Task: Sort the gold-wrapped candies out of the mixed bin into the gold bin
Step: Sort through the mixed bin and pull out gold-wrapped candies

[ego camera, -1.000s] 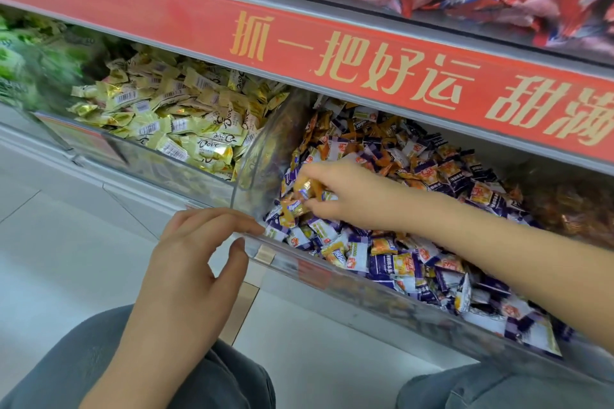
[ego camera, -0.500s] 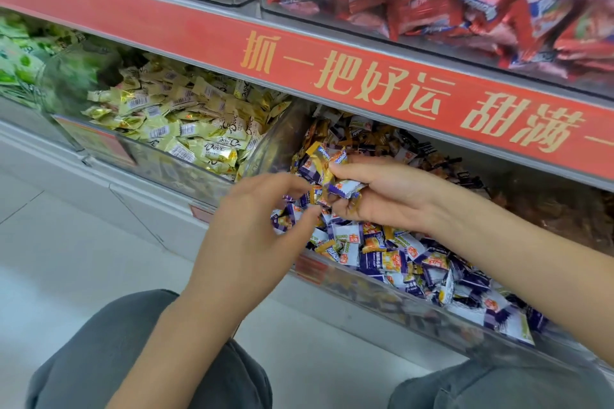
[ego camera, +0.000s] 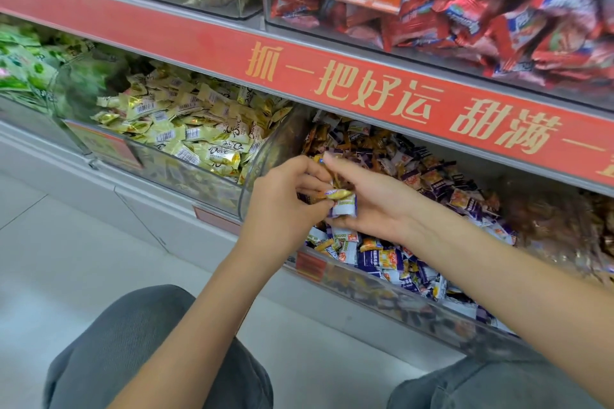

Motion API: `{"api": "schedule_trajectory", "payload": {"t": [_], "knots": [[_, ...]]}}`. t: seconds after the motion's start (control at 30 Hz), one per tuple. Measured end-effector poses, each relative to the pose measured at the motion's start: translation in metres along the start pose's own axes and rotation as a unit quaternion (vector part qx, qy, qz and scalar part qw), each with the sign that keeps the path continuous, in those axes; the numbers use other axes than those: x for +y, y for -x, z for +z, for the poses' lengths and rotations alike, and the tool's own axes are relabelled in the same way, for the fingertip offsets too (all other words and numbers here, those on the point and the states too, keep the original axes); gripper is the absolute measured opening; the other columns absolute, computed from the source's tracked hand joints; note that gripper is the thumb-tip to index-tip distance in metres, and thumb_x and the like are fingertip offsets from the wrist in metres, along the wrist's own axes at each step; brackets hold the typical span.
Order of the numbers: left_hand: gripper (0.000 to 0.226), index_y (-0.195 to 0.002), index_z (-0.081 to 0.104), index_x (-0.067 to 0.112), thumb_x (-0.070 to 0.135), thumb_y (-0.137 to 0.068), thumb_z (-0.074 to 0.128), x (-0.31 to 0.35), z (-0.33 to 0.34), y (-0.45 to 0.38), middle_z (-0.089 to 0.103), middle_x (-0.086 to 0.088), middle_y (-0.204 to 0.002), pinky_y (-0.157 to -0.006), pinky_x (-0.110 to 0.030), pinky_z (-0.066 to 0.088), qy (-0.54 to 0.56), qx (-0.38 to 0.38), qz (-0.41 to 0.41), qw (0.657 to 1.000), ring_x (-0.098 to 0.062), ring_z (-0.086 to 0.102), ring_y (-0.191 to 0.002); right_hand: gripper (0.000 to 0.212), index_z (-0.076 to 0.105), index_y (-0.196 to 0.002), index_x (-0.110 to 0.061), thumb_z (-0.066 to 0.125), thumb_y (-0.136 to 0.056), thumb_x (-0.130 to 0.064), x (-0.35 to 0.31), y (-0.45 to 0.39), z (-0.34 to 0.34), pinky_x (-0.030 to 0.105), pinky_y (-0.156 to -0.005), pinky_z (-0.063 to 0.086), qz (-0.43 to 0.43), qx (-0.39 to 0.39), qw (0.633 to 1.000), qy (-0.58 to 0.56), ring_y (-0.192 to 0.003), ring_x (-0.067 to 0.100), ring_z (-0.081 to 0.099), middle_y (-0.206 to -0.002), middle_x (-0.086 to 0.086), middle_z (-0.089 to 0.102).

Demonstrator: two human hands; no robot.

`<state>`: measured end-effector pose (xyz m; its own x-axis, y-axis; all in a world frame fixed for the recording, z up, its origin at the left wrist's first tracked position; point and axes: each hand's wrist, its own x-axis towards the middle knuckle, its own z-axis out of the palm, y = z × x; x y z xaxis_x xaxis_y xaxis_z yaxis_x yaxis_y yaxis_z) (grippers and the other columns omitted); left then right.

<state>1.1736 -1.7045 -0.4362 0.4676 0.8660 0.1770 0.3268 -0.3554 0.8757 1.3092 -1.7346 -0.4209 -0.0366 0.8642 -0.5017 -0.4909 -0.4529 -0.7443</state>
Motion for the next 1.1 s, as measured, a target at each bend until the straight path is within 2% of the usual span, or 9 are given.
{"api": "schedule_trajectory", "payload": {"t": [0.1, 0.17, 0.23, 0.3, 0.47, 0.57, 0.73, 0.93, 1.1], "knots": [[0.033, -0.089, 0.056, 0.016, 0.006, -0.069, 0.080, -0.002, 0.003, 0.002, 0.063, 0.012, -0.082, -0.062, -0.013, 0.048, -0.007, 0.018, 0.011, 1.000, 0.000, 0.057, -0.077, 0.032, 0.051, -0.122, -0.007, 0.055, -0.095, -0.024, 0.002, -0.011, 0.007, 0.032, -0.069, 0.057, -0.037, 0.025, 0.998, -0.036, -0.084, 0.021, 0.065, -0.092, 0.011, 0.063], [0.040, -0.091, 0.051, 0.016, 0.016, -0.068, 0.083, -0.001, 0.004, 0.002, 0.061, 0.013, -0.084, -0.062, -0.012, 0.047, -0.021, 0.028, 0.019, 0.999, 0.000, 0.056, -0.078, 0.038, 0.051, -0.124, -0.005, 0.056, -0.094, -0.027, 0.005, -0.016, 0.008, 0.034, -0.079, 0.055, -0.038, 0.051, 0.996, -0.055, -0.091, 0.022, 0.063, -0.095, 0.011, 0.062], [0.044, -0.091, 0.048, 0.017, 0.021, -0.067, 0.084, 0.000, 0.004, 0.002, 0.058, 0.012, -0.086, -0.062, -0.011, 0.045, -0.036, 0.039, 0.022, 0.998, -0.001, 0.057, -0.078, 0.034, 0.054, -0.120, -0.005, 0.055, -0.094, -0.027, 0.009, -0.018, 0.009, 0.034, -0.081, 0.053, -0.040, 0.069, 0.994, -0.078, -0.085, 0.021, 0.061, -0.089, 0.010, 0.061], [0.042, -0.088, 0.049, 0.018, 0.022, -0.067, 0.084, -0.001, 0.006, 0.002, 0.055, 0.007, -0.087, -0.060, -0.008, 0.040, -0.055, 0.056, 0.031, 0.996, -0.004, 0.055, -0.073, 0.024, 0.055, -0.111, -0.006, 0.054, -0.096, -0.026, 0.011, -0.016, 0.011, 0.029, -0.068, 0.052, -0.041, 0.086, 0.991, -0.090, -0.076, 0.019, 0.058, -0.084, 0.008, 0.059], [0.039, -0.078, 0.050, 0.014, 0.028, -0.066, 0.084, -0.005, 0.007, 0.001, 0.049, 0.005, -0.074, -0.057, -0.012, 0.036, -0.079, 0.100, 0.018, 0.992, -0.006, 0.045, -0.064, 0.021, 0.053, -0.110, -0.004, 0.055, -0.096, -0.019, 0.012, -0.014, 0.018, 0.025, -0.059, 0.054, -0.033, 0.109, 0.984, -0.138, -0.070, 0.020, 0.058, -0.092, 0.015, 0.057], [0.042, -0.080, 0.048, 0.016, 0.036, -0.067, 0.082, -0.003, 0.007, 0.003, 0.052, 0.006, -0.066, -0.053, -0.018, 0.039, -0.071, 0.048, -0.009, 0.996, -0.004, 0.046, -0.058, 0.013, 0.048, -0.094, -0.006, 0.054, -0.096, -0.017, 0.007, -0.016, 0.014, 0.015, -0.035, 0.038, -0.025, 0.123, 0.967, -0.224, -0.042, 0.010, 0.042, -0.070, 0.009, 0.046], [0.028, -0.079, 0.056, 0.022, 0.038, -0.073, 0.078, -0.003, 0.002, 0.007, 0.061, 0.008, -0.073, -0.067, -0.035, 0.053, -0.098, -0.076, 0.009, 0.992, -0.005, 0.058, -0.067, 0.017, 0.045, -0.082, -0.008, 0.044, -0.099, -0.010, -0.007, 0.000, -0.001, 0.012, -0.028, 0.019, -0.035, 0.099, 0.944, -0.312, -0.036, 0.007, 0.032, -0.058, 0.005, 0.041], [0.018, -0.078, 0.059, 0.028, 0.043, -0.086, 0.063, -0.001, -0.002, 0.012, 0.061, 0.013, -0.071, -0.060, -0.028, 0.049, -0.208, -0.138, 0.017, 0.968, 0.000, 0.057, -0.069, 0.013, 0.046, -0.092, -0.008, 0.052, -0.097, -0.018, -0.013, 0.069, -0.030, 0.012, -0.027, 0.020, -0.110, 0.198, 0.965, -0.128, -0.039, 0.005, 0.036, -0.077, 0.003, 0.045], [0.023, -0.071, 0.053, 0.033, 0.040, -0.092, 0.053, -0.005, -0.005, 0.018, 0.057, 0.014, -0.063, -0.050, -0.026, 0.039, -0.248, -0.117, 0.047, 0.961, -0.002, 0.054, -0.060, 0.004, 0.051, -0.094, -0.020, 0.053, -0.098, -0.022, -0.004, 0.143, -0.073, 0.014, -0.031, 0.023, -0.231, 0.358, 0.900, 0.088, -0.049, 0.011, 0.034, -0.079, -0.006, 0.041]]}}
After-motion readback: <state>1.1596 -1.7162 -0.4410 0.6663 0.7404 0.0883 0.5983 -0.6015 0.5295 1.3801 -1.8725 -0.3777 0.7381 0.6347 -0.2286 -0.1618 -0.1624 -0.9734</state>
